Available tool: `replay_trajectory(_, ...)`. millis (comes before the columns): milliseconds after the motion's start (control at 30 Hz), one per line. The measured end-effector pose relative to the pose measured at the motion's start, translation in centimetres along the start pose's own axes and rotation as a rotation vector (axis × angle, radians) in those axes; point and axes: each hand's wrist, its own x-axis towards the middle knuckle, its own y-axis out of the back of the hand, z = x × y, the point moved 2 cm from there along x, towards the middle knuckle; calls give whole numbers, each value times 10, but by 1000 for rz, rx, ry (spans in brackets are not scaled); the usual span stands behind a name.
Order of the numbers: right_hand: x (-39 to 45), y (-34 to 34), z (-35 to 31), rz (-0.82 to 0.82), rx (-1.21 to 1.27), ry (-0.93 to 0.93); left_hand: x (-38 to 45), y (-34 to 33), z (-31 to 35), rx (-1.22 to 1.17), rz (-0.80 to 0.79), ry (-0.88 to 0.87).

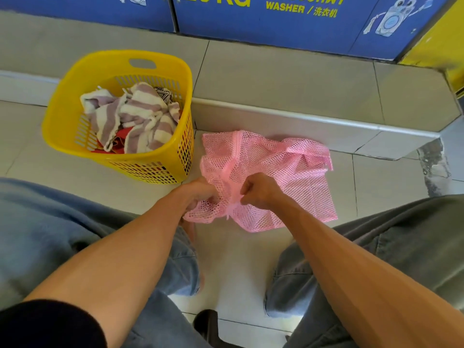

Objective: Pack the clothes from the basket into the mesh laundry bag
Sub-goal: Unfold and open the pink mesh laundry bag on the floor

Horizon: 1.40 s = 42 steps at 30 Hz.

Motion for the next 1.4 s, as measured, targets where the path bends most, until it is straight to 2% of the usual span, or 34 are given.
replay_trajectory(100,-10,-12,-1,-178,-17,-37,9,-1,-3,-60,32,-29)
replay_trajectory(200,-16,-25,1,-134,202,-94,2,-4,0,-104,32,-47)
replay_trajectory(300,-16,-28,1,-59,365,-132,-16,-3,7,-49,63,-17)
replay_trajectory(400,-12,-25,1,-29,393,-139,-33,-1,16,92,122,-44)
replay_trajectory(467,-9,-22,0,-6,389,-127,-41,1,23,207,195,-159)
replay_trajectory(567,-9,-17,-5,43,327,-60,-54,0,33,603,475,-394)
replay_trajectory(600,-10,-16,-8,41,299,-31,-57,-4,35,676,494,-445)
replay_trajectory(700,-12,-12,-12,-2,310,-11,-62,-20,34,735,343,-426)
replay_trajectory(767,-14,-8,-11,-47,354,-32,-59,-27,26,763,331,-402)
replay_trajectory(1000,-2,-4,-12,-18,164,89,-49,-24,15,596,300,-334)
replay_trajectory(1267,25,8,-27,-46,-30,117,-42,-23,11,395,281,-297)
replay_trajectory(1333,29,9,-26,-37,-21,103,-39,-20,11,391,329,-305)
replay_trajectory(1400,34,13,-25,-17,3,101,-40,-17,12,455,476,-349)
